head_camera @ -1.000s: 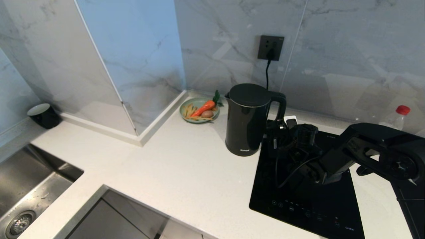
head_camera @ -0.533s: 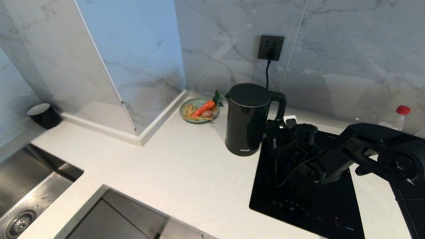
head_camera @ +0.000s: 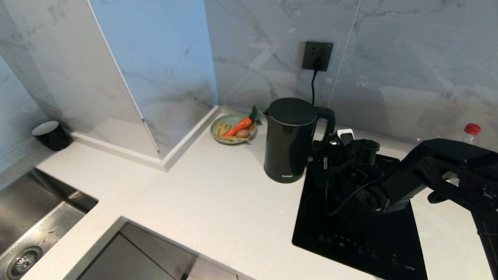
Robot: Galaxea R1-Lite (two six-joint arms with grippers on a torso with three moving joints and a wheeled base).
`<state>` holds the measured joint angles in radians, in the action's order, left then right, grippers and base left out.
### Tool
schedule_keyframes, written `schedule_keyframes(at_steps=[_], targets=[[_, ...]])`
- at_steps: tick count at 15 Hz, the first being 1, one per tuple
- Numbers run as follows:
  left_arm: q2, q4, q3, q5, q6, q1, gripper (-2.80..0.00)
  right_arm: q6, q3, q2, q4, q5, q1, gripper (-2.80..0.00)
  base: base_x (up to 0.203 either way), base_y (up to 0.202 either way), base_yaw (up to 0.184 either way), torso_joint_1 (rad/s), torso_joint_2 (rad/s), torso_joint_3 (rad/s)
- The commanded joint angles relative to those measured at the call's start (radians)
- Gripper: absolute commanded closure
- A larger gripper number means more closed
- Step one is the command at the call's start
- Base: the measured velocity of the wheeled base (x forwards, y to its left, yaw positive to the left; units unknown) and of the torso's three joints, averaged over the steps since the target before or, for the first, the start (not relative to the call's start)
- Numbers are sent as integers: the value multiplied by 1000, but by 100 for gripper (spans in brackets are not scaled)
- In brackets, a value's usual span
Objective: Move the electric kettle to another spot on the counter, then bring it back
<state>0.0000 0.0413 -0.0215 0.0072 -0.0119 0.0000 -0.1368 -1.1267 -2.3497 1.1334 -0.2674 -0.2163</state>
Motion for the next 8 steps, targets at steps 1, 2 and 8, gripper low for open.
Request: schedule_keyframes(at_steps=[1,2,8], targets=[[0,0,0,0,0,0,0,20,17,18,6,2,-9,-280,0,0,0,0,0,0],[0,0,0,0,0,2,0,27,26,18,6,4,-17,-280,0,0,0,0,0,0],[0,0,0,0,-2,0,0,55,27,-7,2,58,-17,-280,0,0,0,0,0,0]])
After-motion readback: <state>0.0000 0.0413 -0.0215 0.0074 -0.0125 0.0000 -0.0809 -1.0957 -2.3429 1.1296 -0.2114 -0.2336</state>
